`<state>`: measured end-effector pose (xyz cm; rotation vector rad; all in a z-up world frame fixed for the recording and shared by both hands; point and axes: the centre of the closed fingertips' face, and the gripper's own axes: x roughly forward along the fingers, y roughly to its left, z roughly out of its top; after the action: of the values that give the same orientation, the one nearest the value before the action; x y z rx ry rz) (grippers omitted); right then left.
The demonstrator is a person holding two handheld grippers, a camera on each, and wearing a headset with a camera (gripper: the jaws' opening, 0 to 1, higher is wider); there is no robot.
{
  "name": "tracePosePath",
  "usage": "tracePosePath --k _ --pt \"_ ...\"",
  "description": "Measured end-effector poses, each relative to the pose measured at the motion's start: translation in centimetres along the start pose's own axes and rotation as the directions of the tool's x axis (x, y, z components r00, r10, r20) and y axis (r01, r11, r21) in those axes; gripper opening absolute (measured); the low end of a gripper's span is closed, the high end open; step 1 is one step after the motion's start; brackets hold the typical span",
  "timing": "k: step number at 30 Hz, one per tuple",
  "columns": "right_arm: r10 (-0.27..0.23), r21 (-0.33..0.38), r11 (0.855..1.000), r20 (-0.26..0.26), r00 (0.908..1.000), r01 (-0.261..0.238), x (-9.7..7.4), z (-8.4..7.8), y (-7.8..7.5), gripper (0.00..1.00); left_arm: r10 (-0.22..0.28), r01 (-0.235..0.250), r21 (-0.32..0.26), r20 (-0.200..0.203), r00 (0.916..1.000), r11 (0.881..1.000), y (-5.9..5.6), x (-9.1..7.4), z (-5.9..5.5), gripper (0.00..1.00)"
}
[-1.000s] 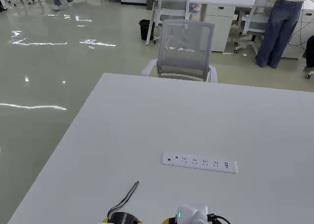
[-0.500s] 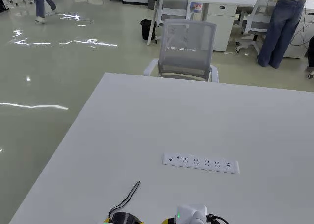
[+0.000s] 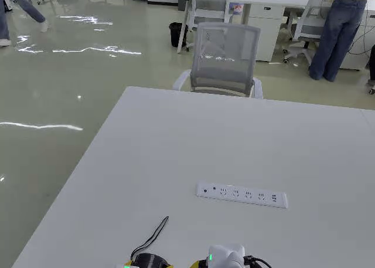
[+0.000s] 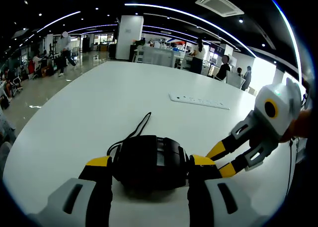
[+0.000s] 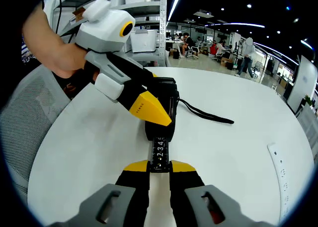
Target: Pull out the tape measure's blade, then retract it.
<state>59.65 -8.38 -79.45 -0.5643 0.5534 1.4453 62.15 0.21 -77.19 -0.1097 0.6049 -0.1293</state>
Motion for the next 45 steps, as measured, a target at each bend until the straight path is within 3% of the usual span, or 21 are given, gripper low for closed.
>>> tracePosePath --k 45 --pt "0.007 -0.011 1.000 0.012 0.9999 -0.006 2.5 2.0 -0.2 0.14 -0.014 0.014 -0.022 0.001 0.9999 1.000 0.7 0.0 0.1 0.58"
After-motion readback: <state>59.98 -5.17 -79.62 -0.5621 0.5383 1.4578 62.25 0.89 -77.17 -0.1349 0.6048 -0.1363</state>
